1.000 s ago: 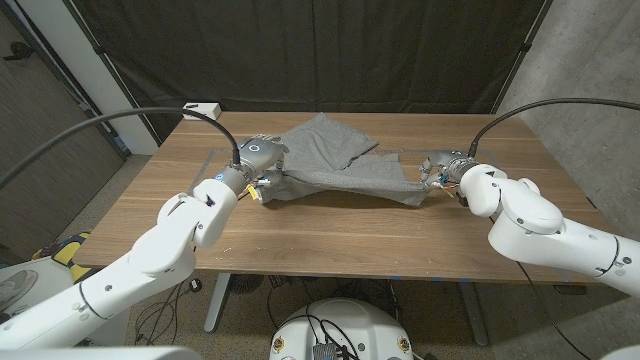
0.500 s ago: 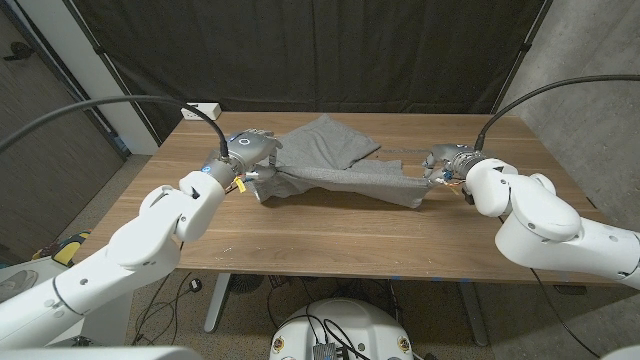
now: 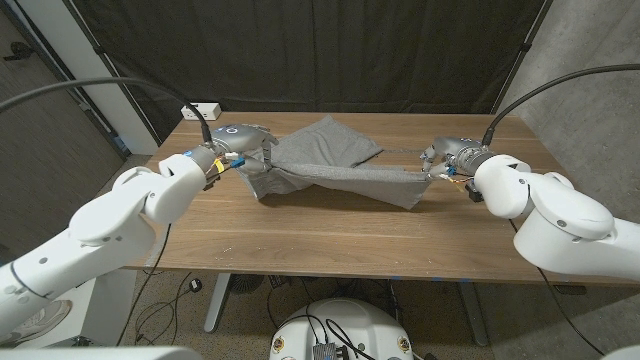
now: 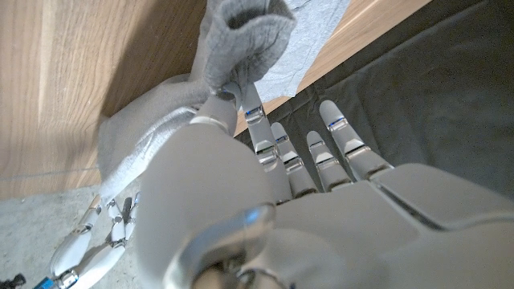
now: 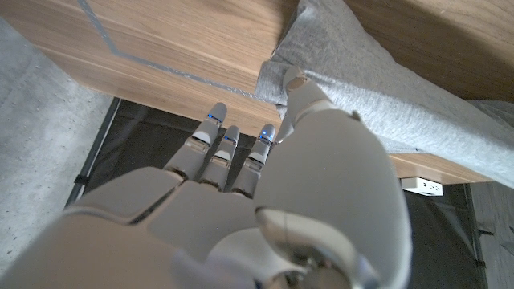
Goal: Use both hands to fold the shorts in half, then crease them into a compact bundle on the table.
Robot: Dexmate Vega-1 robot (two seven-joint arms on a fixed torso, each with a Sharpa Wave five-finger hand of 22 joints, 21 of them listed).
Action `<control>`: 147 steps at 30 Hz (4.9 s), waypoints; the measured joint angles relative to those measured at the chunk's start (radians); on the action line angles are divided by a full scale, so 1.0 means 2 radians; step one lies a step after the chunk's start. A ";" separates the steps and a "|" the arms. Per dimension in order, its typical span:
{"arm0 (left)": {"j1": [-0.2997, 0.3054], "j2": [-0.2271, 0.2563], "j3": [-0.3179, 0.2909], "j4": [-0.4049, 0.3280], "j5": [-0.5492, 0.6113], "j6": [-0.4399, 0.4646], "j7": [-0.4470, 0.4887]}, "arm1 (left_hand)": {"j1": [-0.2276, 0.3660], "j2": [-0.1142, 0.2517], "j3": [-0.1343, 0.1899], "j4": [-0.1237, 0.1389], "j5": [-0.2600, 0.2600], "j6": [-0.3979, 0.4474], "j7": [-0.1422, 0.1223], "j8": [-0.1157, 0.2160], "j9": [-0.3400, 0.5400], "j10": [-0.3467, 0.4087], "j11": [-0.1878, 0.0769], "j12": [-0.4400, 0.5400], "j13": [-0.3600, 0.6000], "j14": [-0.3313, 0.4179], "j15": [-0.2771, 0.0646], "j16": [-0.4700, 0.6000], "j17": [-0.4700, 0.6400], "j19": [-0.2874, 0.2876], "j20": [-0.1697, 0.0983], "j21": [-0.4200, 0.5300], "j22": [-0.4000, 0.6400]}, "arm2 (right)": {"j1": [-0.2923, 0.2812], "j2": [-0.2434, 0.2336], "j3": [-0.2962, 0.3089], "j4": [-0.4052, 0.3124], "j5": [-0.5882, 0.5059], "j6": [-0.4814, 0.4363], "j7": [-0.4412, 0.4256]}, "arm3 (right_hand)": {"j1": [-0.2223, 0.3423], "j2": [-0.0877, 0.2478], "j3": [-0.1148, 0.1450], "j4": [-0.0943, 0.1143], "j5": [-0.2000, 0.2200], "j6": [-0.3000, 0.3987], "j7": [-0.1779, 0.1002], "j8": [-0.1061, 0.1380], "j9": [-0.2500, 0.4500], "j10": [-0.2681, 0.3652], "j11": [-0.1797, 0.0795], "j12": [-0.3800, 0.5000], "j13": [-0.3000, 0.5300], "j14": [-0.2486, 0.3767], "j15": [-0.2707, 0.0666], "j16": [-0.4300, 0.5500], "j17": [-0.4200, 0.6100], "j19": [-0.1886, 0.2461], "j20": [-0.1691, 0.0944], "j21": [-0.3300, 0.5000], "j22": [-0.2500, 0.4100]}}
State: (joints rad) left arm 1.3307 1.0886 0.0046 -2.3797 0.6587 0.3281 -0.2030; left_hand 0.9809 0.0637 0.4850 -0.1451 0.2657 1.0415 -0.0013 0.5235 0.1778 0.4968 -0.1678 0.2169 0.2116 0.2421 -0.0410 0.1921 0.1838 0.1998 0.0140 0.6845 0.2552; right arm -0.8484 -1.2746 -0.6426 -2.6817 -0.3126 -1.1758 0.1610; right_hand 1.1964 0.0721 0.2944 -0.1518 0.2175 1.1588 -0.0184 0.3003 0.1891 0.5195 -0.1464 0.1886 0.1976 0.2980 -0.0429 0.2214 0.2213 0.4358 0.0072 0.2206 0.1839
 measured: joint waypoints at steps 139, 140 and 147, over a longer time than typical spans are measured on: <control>-0.073 -0.086 -0.008 0.294 -0.691 -0.157 0.099 | -0.008 -0.009 0.052 0.001 0.037 -0.023 0.030 0.073 0.000 -0.014 0.033 -0.007 0.002 -0.015 0.000 -0.002 0.002 -0.024 0.019 0.047 -0.009 | 0.297 0.385 -0.096 0.666 -0.170 0.555 -0.214 | -0.028 -0.007 0.022 0.001 0.015 -0.001 -0.017 -0.009 0.004 0.004 -0.014 0.002 0.000 0.015 0.001 0.002 0.001 0.016 -0.007 0.006 0.000; -0.073 -0.086 -0.007 0.293 -0.689 -0.153 0.110 | -0.008 -0.009 0.052 0.001 0.037 -0.023 0.030 0.073 0.000 -0.014 0.033 -0.007 0.002 -0.014 0.000 -0.002 0.002 -0.024 0.019 0.048 -0.009 | 0.300 0.386 -0.099 0.670 -0.170 0.556 -0.216 | -0.028 -0.007 0.023 0.003 0.015 -0.001 -0.017 -0.009 0.004 0.004 -0.014 0.002 0.000 0.015 0.001 0.002 0.001 0.016 -0.007 0.006 0.000; -0.070 -0.090 -0.006 0.281 -0.689 -0.153 0.110 | -0.008 -0.009 0.054 -0.001 0.039 -0.023 0.030 0.073 0.000 -0.013 0.033 -0.007 0.002 -0.014 0.000 -0.002 0.002 -0.024 0.019 0.052 -0.009 | 0.300 0.386 -0.099 0.670 -0.174 0.561 -0.220 | -0.031 -0.005 0.024 0.003 0.017 -0.003 -0.020 -0.009 0.004 0.004 -0.014 0.002 0.000 0.015 0.001 0.002 0.001 0.016 -0.007 0.006 0.000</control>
State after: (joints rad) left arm 1.1908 0.9088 -0.0071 -1.8176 -0.7190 0.0226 0.0170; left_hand 0.9654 0.0457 0.5924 -0.1472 0.3445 0.9949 0.0587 0.6692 0.1783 0.4699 -0.1015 0.2021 0.2163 0.2131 -0.0411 0.1886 0.1885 0.1515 0.0516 0.7889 0.2369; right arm -0.2481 -0.5016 -0.8404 -1.3412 -0.6599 -0.0540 -0.2791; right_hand 1.1352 0.0623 0.3426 -0.1449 0.2516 1.1519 -0.0578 0.2814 0.1979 0.5269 -0.1752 0.1925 0.1974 0.3287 -0.0410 0.2262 0.2232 0.4680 -0.0068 0.2325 0.1837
